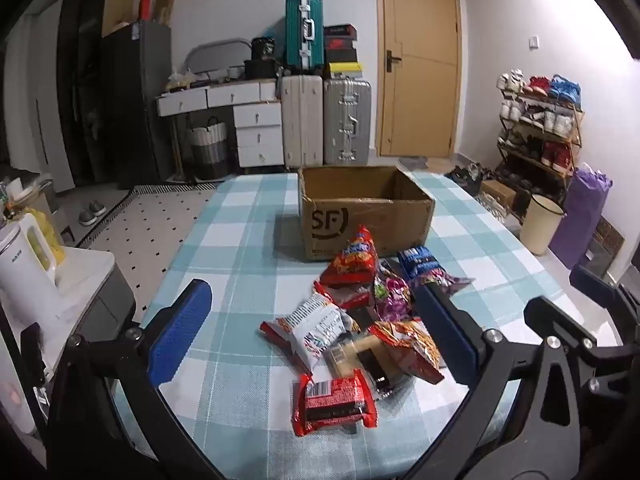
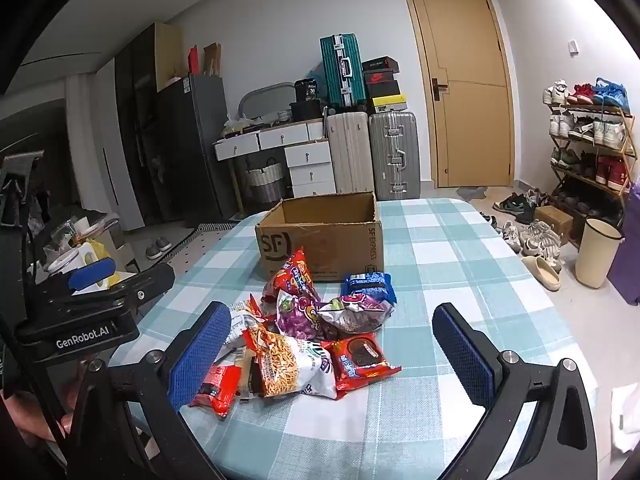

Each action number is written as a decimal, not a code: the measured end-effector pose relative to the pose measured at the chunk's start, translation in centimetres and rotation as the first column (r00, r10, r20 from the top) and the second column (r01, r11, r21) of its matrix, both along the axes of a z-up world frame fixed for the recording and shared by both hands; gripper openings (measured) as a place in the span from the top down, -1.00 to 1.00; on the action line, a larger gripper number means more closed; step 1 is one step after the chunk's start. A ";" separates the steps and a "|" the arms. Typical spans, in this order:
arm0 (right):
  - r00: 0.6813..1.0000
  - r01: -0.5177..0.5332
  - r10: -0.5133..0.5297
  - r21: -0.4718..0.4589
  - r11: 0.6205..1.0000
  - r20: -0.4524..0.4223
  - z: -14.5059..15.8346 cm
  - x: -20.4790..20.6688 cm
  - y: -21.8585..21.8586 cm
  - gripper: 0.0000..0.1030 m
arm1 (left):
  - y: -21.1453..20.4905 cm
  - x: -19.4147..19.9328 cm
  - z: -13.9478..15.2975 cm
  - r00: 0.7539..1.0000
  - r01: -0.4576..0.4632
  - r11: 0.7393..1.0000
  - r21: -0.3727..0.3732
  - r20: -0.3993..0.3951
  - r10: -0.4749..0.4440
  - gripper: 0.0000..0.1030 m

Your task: Organize snacks

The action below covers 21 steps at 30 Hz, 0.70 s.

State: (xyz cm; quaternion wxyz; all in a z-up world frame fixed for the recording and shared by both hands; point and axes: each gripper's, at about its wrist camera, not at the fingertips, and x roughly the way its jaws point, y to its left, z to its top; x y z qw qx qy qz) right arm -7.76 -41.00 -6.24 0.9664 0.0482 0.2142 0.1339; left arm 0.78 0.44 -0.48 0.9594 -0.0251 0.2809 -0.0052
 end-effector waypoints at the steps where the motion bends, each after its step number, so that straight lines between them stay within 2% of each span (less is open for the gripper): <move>1: 1.000 0.001 -0.001 -0.005 1.000 -0.002 0.0 0.0 0.0 -0.99 | 0.1 0.4 -0.3 1.000 0.015 1.000 0.009 -0.013 -0.015 -0.99; 3: 1.000 0.001 -0.001 -0.003 1.000 -0.002 0.0 0.0 0.0 -0.99 | 0.1 0.2 -0.2 1.000 0.011 1.000 0.018 0.018 -0.011 -0.99; 7: 1.000 0.000 0.000 0.000 1.000 -0.004 0.1 -0.2 0.0 -0.99 | -0.9 -0.3 0.2 1.000 0.012 0.998 0.060 0.018 -0.013 -0.99; 21: 1.000 0.006 -0.006 -0.003 1.000 -0.001 0.6 -0.1 -0.4 -0.99 | -0.8 -1.0 0.9 0.998 0.006 0.999 0.051 0.056 -0.009 -0.99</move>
